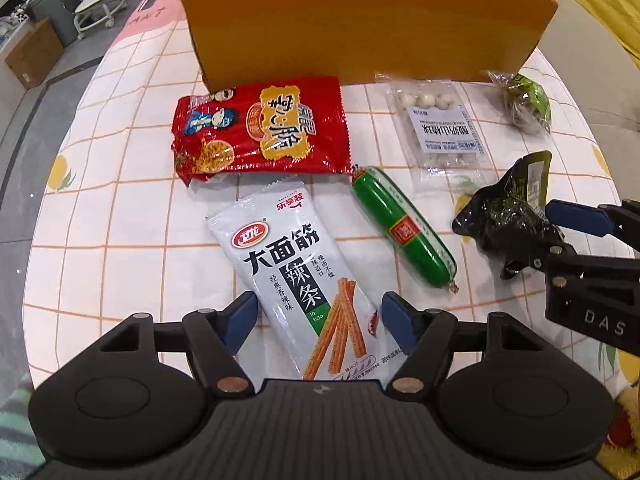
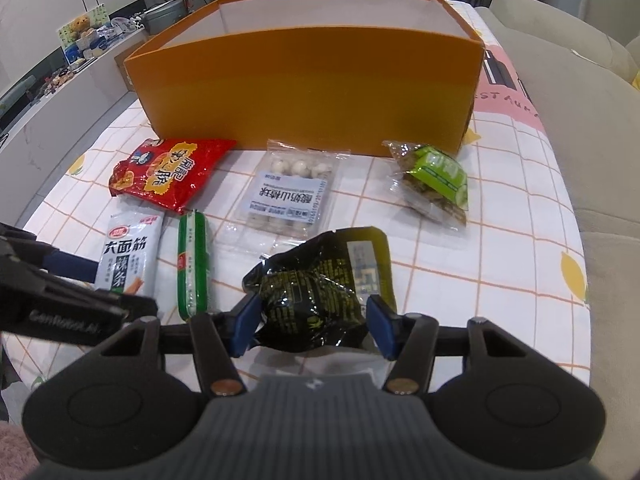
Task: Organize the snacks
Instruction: 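Grasp the white spicy-strip bag with the left gripper while the right gripper grasps the dark seaweed pack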
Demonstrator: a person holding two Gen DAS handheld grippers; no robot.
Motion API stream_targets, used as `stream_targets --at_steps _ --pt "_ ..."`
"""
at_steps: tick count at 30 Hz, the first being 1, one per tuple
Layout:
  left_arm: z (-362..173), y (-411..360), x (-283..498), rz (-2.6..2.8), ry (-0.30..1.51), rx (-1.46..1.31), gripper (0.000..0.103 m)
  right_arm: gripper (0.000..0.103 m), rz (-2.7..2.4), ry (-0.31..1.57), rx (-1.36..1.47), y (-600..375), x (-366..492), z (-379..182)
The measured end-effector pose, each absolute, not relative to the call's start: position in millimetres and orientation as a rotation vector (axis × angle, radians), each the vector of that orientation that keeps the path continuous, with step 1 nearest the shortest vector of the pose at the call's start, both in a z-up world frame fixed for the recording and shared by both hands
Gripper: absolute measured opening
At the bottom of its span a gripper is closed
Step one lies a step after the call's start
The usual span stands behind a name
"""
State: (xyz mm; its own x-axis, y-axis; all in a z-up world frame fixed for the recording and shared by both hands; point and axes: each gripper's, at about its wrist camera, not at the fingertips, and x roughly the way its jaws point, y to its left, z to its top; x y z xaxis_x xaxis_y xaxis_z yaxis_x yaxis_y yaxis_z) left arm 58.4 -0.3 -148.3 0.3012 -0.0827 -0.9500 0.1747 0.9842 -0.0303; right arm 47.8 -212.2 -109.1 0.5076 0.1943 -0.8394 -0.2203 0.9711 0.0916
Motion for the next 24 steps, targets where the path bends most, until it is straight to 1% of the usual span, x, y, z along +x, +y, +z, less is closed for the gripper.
stream_targets --at_steps 9,11,15,17,24 --pt "-147.6 14.4 60.0 -0.078 1.231 -0.091 0.083 0.057 0.252 1.011 -0.011 -214.9 48.0 -109.8" --pt "-148.6 13.0 61.1 -0.06 1.234 -0.102 0.086 0.058 0.253 1.011 -0.01 -214.5 48.0 -110.1" --pt "-150.7 5.8 64.0 -0.013 1.216 -0.055 0.087 0.06 0.257 1.01 -0.011 -212.9 48.4 -110.7" --pt "-152.1 3.0 64.0 -0.006 1.208 -0.028 0.085 0.06 0.257 1.009 -0.019 -211.5 48.6 -111.2" --pt "-150.3 1.6 62.0 -0.02 1.183 0.007 0.068 0.06 0.26 1.019 -0.024 -208.7 50.8 -115.5"
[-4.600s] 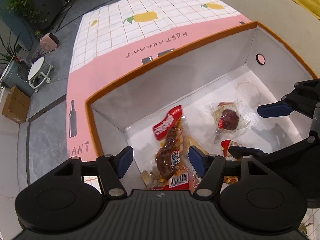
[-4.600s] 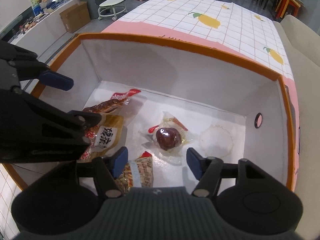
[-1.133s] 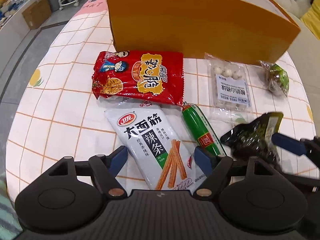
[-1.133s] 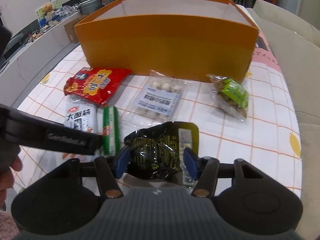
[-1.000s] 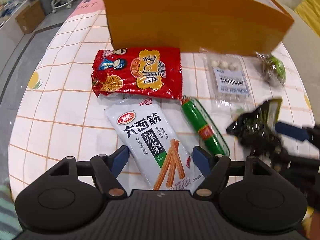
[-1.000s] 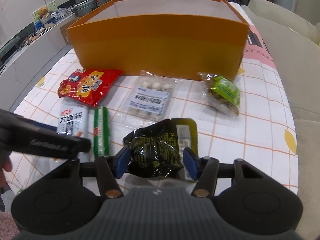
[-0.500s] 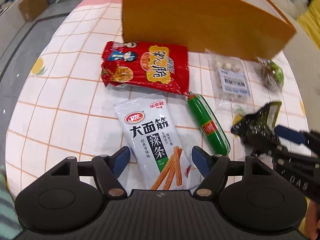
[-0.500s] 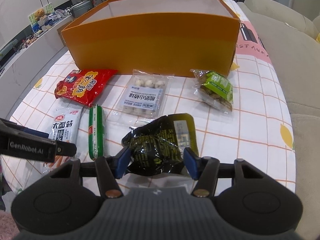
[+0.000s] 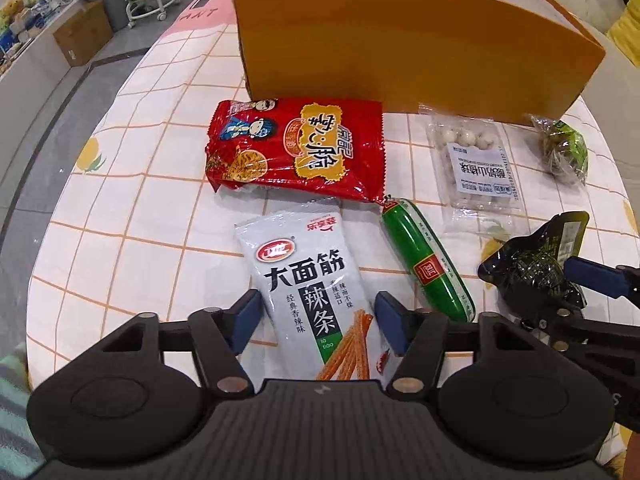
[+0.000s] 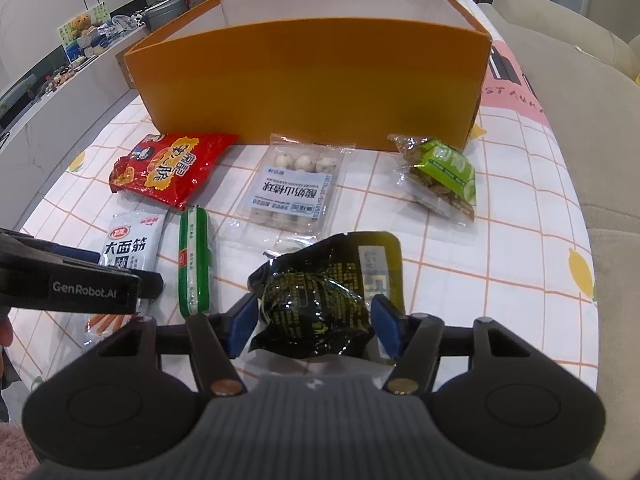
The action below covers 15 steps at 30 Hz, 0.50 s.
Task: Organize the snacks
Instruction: 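Grasp the white spicy-strip bag with the left gripper while the right gripper grasps the dark seaweed pack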
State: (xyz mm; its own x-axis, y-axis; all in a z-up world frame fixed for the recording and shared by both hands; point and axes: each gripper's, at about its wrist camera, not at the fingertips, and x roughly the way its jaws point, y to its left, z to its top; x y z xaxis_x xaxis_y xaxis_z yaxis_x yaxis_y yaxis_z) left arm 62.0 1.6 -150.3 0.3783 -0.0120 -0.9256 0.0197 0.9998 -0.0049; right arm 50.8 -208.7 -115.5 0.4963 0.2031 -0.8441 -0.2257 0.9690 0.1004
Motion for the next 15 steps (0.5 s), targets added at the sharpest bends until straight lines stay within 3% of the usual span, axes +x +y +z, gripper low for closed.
stream_targets --at_steps 10,15 --pt "-147.2 3.4 58.4 -0.047 1.159 -0.005 0.06 0.058 0.271 1.016 -0.06 -204.7 50.9 -118.9" --pt "-142.4 10.0 56.5 -0.05 1.145 -0.042 0.059 0.047 0.281 1.002 -0.064 -203.2 49.2 -115.2"
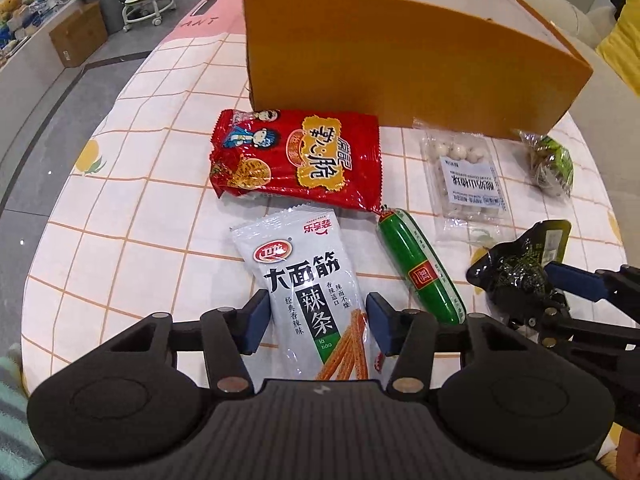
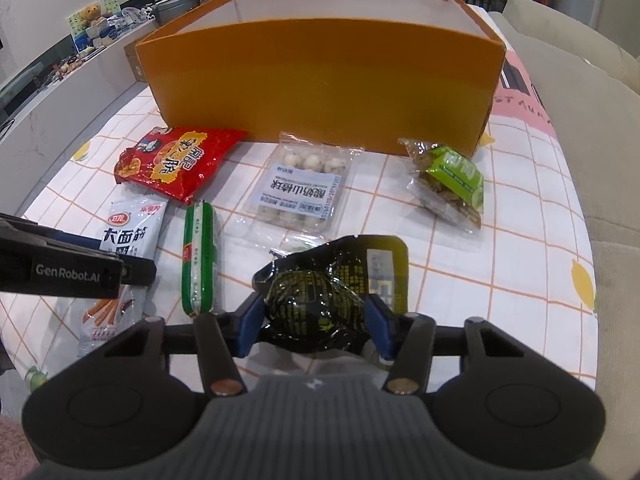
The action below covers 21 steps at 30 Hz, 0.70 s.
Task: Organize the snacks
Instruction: 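Grasp the white spicy-strip bag with the left gripper while the right gripper grasps the dark seaweed pack, then lift both held packs over the orange box and lower them inside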
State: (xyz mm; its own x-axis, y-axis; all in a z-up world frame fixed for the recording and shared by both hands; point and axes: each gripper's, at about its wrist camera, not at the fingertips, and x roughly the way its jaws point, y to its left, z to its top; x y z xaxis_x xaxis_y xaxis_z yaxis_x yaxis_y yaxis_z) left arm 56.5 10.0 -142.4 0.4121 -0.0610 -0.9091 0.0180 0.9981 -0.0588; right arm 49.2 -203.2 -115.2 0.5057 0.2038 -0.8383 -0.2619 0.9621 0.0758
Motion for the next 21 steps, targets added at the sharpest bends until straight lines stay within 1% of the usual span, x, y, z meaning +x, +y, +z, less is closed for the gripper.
stream_targets --at_steps 1,8,21 --pt "-141.1 10.4 55.9 -0.05 1.141 -0.044 0.059 0.045 0.287 0.992 -0.064 -202.9 48.1 -113.1" --pt "-132.3 11.1 52.2 -0.065 1.118 -0.063 0.059 0.04 0.301 0.985 -0.108 -198.1 44.7 -110.8" --pt "-104.3 12.2 44.2 -0.111 1.049 -0.103 0.059 0.038 0.285 0.979 -0.062 -208.0 33.6 -92.6"
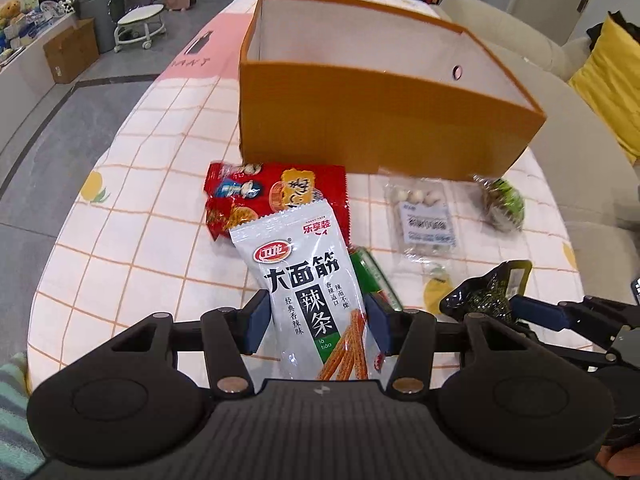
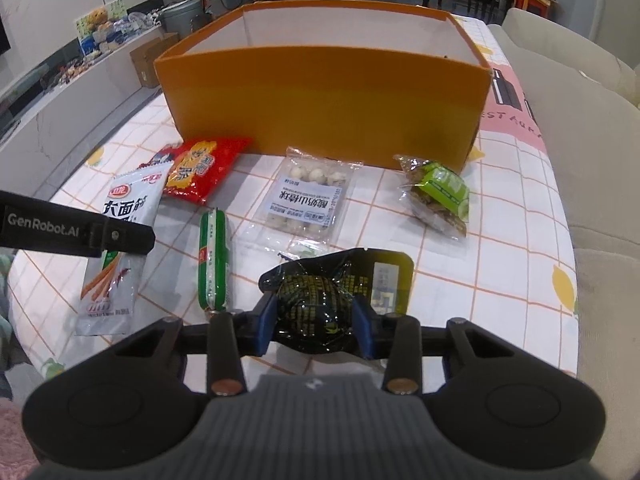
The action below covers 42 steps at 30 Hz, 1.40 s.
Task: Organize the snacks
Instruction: 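Lift both held packs over the orange box and lower them inside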
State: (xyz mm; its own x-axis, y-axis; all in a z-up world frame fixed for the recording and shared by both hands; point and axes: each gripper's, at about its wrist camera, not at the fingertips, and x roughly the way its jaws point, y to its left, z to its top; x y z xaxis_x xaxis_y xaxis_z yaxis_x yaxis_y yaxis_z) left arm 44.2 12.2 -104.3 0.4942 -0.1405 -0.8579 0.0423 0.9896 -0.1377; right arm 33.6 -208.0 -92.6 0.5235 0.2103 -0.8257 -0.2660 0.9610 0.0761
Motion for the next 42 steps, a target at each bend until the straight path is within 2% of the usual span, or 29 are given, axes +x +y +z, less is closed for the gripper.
stream_targets --at_steps 25,42 --pt "-48.9 -7.7 46.9 -0.21 0.915 -0.105 0.059 0.034 0.266 0.832 0.03 -227.3 30.3 -30.1" --pt "5.4 -28.3 115.1 -0.263 0.784 -0.032 0.058 0.033 0.258 0.679 -0.024 -232.9 96.3 26.7"
